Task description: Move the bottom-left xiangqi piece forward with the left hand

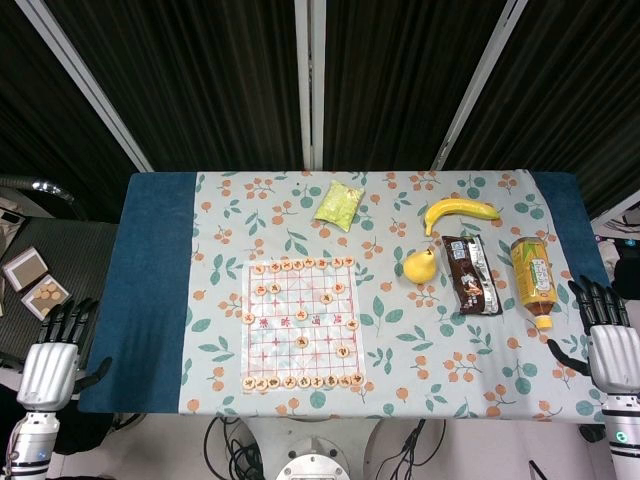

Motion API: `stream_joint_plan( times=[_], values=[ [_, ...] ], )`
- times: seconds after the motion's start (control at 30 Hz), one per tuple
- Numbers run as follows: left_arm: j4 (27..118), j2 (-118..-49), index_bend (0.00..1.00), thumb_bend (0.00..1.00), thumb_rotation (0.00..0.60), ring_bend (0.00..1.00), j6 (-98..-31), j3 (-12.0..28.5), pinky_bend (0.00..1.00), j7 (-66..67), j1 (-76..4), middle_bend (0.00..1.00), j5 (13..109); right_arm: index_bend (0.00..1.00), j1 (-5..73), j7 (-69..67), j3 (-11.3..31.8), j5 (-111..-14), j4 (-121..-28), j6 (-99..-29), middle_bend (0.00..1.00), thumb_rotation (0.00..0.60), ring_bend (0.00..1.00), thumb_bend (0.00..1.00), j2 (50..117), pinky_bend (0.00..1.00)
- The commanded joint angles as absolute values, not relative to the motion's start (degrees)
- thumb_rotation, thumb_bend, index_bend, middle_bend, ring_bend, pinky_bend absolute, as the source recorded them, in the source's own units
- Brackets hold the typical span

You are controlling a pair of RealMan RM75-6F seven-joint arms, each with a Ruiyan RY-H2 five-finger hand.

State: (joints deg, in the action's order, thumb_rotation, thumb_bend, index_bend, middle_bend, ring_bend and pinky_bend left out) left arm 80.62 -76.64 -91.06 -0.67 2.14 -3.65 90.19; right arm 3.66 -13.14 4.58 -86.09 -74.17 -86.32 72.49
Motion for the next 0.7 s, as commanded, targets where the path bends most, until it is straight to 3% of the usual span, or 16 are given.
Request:
stream_joint_plan(
  times=[0.03,0.2,0.4,0.7],
  values=[
    [81.16,-76.45,0.04,0.23,0.6,0.0,-90.1,-0.94,0.0,2.57,-3.68,0.04,89.91,0.0,3.49,-13.24,4.37,-86.45,-74.12,-86.73,0.0,0.6,0.0,0.14,72.64,0.0],
    [83.03,-75.91,0.04,0.23,0.6,0.0,-89.58,-1.78,0.0,1.71,-3.48,0.04,90.69,0.0,3.13,-13.27,4.19,-87.03,-74.39,-87.73,0.0,0.6,0.0,0.14,72.51,0.0],
    [86.37,-75.64,0.04,0.23,0.6,0.0,-84.66,-6.04,0.0,-2.31,-5.38,0.04,95.53,0.0,2.88,-13.11,4.76,-86.63,-75.53,-88.45,0.0,0.6,0.0,0.14,71.31,0.0],
    [85.69,-82.05,0.06,0.21,0.6,0.0,-77.65,-7.12,0.0,-4.85,-10.02,0.04,99.12,0.0,3.68,-13.42,5.49,-85.96,-76.08,-87.33,0.0,0.6,0.0,0.14,70.64,0.0]
  ],
)
